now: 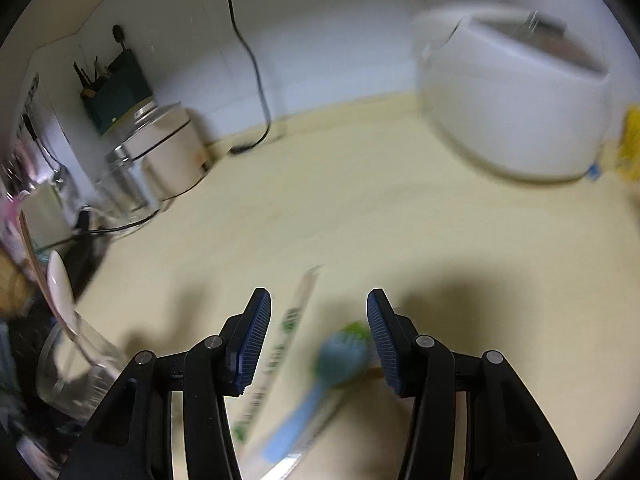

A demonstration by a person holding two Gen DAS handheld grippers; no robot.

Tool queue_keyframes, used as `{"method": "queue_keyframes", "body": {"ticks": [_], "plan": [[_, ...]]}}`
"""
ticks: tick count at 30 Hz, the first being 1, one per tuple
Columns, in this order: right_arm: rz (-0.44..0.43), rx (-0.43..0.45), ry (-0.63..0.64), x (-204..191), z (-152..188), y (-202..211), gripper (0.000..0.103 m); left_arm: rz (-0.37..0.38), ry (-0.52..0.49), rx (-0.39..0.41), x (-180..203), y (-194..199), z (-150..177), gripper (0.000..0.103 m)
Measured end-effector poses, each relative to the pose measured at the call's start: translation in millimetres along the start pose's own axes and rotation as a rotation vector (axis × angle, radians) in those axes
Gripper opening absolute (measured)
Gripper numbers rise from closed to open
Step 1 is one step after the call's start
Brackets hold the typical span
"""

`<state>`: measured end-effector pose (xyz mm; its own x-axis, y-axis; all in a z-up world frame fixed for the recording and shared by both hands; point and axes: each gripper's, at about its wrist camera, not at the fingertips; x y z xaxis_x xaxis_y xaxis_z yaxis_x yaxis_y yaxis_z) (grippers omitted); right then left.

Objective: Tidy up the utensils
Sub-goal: 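Lower the right gripper onto the paper-wrapped chopsticks and close on them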

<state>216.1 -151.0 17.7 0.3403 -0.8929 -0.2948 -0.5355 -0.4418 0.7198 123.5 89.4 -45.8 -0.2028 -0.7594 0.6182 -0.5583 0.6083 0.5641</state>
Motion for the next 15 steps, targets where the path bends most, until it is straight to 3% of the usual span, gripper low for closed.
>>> {"method": "queue_keyframes", "body": {"ticks": [4, 8, 15], "plan": [[-0.008, -0.061, 0.006, -11, -3, -24, 0.051, 0.000, 0.000, 0.000, 0, 0, 0, 0.098], [0.054, -0.131, 0.025, -21, -8, -52, 0.051, 0.000, 0.000, 0.000, 0, 0, 0, 0.098], [0.144, -0.172, 0.119, -37, -6, -74, 0.050, 0.000, 0.000, 0.000, 0, 0, 0, 0.098]]}}
Point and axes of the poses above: each gripper's, at about its wrist camera, not at the fingertips, and y roughly against the way its jaws point, x to its right, z to its underside, and after that the axes turned 5 degrees about y, right-handed
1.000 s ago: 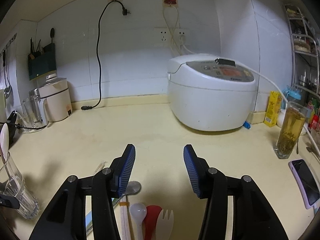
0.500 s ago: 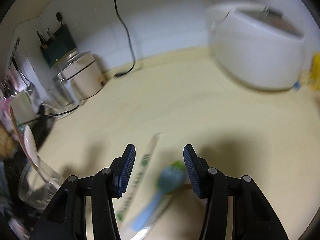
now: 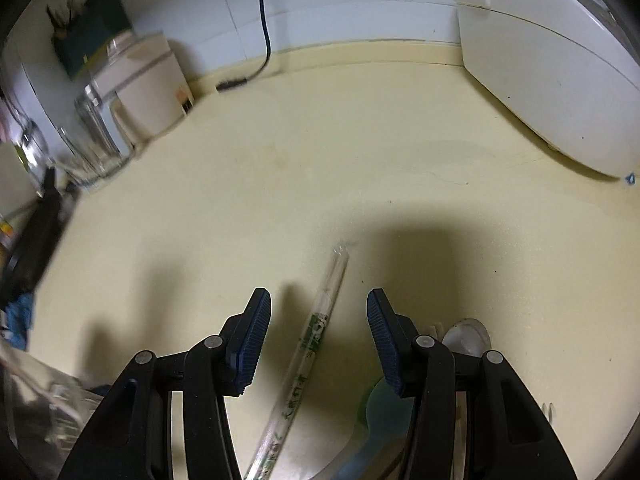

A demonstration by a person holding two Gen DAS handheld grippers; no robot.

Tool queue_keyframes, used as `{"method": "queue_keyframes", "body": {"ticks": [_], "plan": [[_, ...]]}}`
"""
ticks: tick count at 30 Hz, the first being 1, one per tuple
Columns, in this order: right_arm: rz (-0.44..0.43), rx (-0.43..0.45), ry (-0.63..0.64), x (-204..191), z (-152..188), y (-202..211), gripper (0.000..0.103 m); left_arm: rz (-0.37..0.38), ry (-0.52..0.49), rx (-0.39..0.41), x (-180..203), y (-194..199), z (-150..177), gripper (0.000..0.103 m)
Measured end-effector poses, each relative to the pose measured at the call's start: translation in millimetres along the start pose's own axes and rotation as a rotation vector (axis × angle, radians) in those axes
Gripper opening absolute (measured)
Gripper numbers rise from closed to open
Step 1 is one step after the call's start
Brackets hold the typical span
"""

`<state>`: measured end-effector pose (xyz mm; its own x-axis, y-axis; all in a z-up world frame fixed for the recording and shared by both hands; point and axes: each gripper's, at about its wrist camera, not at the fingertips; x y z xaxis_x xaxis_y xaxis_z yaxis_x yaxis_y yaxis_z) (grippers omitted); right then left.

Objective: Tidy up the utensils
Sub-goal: 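Lower the right gripper onto the paper-wrapped chopsticks and close on them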

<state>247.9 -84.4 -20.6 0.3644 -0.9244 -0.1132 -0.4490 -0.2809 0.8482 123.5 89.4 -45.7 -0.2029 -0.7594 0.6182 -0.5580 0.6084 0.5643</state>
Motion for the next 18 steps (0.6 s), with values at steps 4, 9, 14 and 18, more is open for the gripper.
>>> {"method": "queue_keyframes", "body": {"ticks": [4, 9, 14, 18], "plan": [[0.027, 0.005, 0.092, -8, 3, -2, 0.049, 0.000, 0.000, 0.000, 0, 0, 0, 0.098], [0.021, 0.011, 0.211, -20, 9, 2, 0.026, 0.000, 0.000, 0.000, 0, 0, 0, 0.098], [-0.060, -0.005, 0.258, -24, 20, 11, 0.017, 0.000, 0.000, 0.000, 0, 0, 0, 0.098], [-0.145, -0.015, 0.262, -29, 32, 20, 0.014, 0.000, 0.000, 0.000, 0, 0, 0, 0.098]]}}
Point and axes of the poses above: each gripper's, at about its wrist camera, not at the fingertips, and y roughly against the way its jaws point, x to its right, z to its underside, and after that the axes turned 5 degrees about y, right-handed
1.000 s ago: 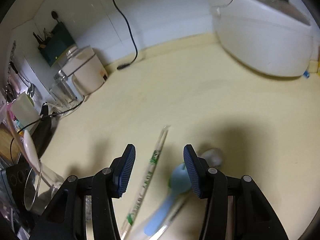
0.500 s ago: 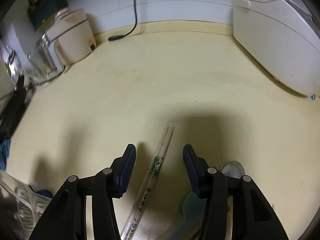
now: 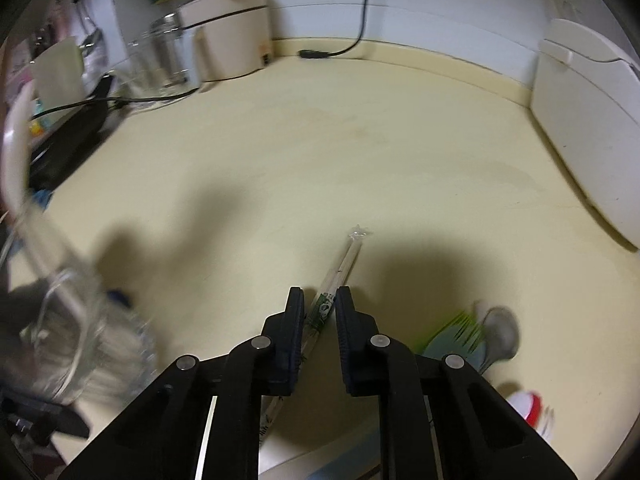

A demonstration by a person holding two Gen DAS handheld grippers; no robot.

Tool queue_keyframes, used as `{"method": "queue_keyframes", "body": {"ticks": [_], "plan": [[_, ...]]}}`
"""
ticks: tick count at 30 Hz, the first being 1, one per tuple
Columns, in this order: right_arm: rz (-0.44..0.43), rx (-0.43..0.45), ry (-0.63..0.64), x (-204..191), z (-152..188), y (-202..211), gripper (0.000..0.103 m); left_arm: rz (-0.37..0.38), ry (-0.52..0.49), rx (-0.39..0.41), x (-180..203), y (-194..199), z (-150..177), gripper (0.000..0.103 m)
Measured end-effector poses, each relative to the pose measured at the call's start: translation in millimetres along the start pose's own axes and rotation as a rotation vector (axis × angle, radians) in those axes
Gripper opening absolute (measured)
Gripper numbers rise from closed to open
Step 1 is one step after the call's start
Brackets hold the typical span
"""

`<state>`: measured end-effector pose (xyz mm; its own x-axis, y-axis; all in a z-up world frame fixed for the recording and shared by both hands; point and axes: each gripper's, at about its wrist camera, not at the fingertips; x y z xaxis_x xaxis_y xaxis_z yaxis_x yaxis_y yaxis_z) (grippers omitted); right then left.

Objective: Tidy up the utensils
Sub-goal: 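Lower the right gripper onto the paper-wrapped chopsticks and close on them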

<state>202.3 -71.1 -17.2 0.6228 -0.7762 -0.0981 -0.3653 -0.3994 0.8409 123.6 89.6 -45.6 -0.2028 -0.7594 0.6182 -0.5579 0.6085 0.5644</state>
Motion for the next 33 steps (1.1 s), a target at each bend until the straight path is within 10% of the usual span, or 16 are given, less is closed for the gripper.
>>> {"method": "queue_keyframes", "body": {"ticks": [10, 33], "plan": [[-0.098, 0.122, -0.091, 1, 15, 34, 0.007, 0.000, 0.000, 0.000, 0, 0, 0, 0.098], [0.005, 0.033, 0.023, -23, 16, 12, 0.012, 0.001, 0.001, 0.000, -1, 0, -1, 0.098]]}}
Point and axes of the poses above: each gripper's, at about its wrist camera, not at the fingertips, and y roughly against the way its jaws point, x to its right, z to its underside, and after that the axes turned 5 degrees about y, right-handed
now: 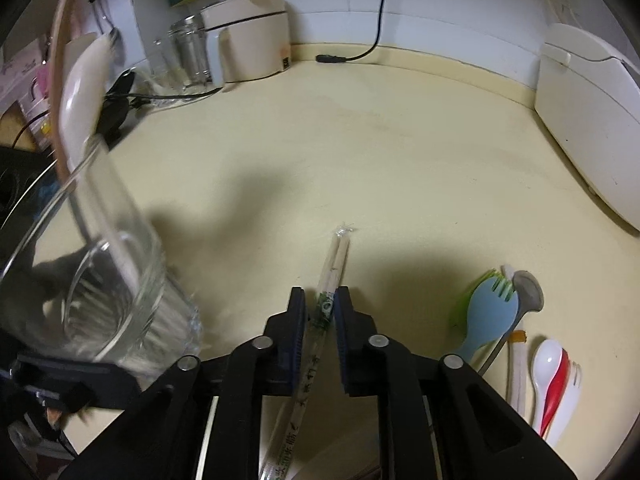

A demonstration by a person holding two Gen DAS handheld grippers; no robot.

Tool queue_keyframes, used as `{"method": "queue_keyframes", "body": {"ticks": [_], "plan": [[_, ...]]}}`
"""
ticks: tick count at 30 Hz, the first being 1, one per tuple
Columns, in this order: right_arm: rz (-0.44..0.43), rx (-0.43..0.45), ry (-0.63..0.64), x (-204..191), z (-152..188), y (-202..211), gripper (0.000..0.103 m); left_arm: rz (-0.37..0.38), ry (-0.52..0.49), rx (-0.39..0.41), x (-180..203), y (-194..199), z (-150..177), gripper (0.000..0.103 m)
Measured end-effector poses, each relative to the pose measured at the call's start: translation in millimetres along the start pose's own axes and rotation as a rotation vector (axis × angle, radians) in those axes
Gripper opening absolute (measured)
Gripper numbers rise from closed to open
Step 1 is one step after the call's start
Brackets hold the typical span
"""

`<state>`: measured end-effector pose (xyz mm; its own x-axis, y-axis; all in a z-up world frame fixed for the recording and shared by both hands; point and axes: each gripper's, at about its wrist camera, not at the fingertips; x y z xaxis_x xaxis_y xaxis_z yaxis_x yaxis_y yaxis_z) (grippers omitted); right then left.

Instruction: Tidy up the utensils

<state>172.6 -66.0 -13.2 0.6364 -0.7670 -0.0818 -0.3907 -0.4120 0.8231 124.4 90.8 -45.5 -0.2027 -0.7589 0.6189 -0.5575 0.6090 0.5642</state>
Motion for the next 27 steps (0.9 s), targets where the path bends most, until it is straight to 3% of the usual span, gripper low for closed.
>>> {"method": "queue_keyframes", "body": {"ticks": [8, 20, 27], "plan": [[-0.134, 0.006, -0.057, 2, 25, 24, 0.012, 0.000, 0.000, 0.000, -1, 1, 0, 0.099], [-0.131, 0.036, -0.053, -5, 42, 43, 0.011, 0.000, 0.000, -0.001, -1, 1, 0, 0.099], [-0.097, 0.172, -0.075, 4, 30, 70, 0.011, 0.000, 0.000, -0.001, -1, 1, 0, 0.099]]}}
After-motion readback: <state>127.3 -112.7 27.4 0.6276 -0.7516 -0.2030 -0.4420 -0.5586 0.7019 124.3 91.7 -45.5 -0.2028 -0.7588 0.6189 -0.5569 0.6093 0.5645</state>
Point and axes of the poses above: each gripper's, at about its wrist camera, not at the fingertips, and y roughly against the way its jaws point, x to its right, z to its underside, and after that the axes turned 5 degrees about y, right-handed
